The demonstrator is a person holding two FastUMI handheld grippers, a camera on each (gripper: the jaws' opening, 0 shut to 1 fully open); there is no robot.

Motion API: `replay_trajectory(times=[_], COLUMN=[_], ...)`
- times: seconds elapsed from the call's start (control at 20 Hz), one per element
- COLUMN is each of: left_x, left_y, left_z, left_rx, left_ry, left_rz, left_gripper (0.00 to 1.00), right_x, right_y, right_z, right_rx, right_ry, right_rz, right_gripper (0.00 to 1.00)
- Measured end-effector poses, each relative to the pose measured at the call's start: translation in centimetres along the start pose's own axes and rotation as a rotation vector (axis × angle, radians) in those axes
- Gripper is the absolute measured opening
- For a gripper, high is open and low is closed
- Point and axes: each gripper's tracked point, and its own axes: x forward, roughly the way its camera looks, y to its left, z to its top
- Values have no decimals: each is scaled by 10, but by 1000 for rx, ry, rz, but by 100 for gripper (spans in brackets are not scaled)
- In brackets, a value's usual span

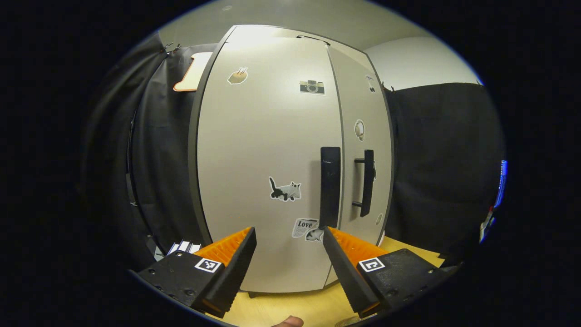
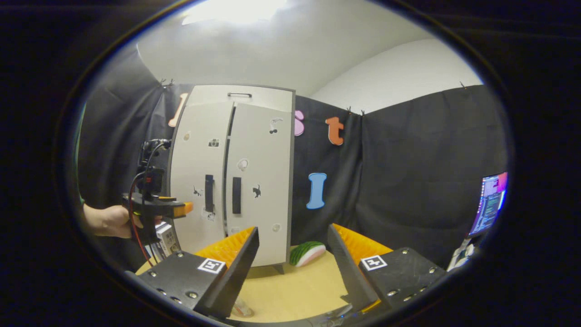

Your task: Grasp the bottle in the cabinet with the left hand and place it on the coaster, then close the right door with the right hand and the left door with the left hand.

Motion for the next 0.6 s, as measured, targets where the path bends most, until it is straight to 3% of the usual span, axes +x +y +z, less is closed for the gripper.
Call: replay_trajectory(times=[0.25, 0.6], left_x=[-15, -31], left_y=[-9, 2], left_z=[-27, -36], left_rx=[-56, -39], left_ry=[49, 30], left_rz=[-39, -53], left_gripper=[94, 94], right_x=[16, 37], right_y=[19, 32], right_z=[7, 8], right_rx=[-4, -19], right_ry=[1, -10], right_rz=[-3, -1], right_gripper=[93, 93])
